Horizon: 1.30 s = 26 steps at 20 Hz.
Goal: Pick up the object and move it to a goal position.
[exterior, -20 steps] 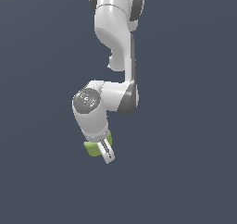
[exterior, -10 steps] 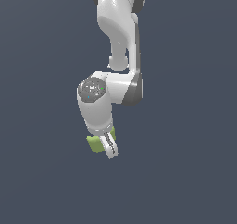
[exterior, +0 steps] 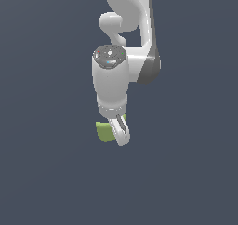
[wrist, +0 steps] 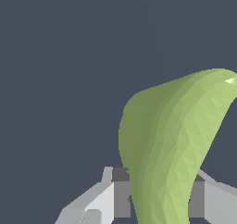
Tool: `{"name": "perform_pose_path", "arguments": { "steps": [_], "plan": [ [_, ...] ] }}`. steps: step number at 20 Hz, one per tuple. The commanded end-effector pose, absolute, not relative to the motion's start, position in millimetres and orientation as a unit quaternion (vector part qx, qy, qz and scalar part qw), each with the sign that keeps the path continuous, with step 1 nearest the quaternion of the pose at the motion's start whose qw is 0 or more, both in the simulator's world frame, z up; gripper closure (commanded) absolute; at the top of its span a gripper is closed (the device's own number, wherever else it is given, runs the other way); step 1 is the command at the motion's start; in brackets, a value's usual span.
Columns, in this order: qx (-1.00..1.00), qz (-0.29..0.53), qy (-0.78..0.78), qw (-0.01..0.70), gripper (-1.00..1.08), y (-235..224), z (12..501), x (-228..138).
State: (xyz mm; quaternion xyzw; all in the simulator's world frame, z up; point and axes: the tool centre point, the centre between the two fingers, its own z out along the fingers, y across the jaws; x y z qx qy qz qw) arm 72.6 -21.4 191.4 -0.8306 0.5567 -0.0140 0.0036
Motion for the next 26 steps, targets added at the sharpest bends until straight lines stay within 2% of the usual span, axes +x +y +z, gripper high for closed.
{"name": "perform_pose_path", "arguments": {
  "steps": [1,26],
  "plan": [
    [-0.821,-0.017,0.571,0.005,1.08,-7,213,66],
    [-0.714,-0.050,0.698,0.009,1.08,136,417,26]
  ]
}}
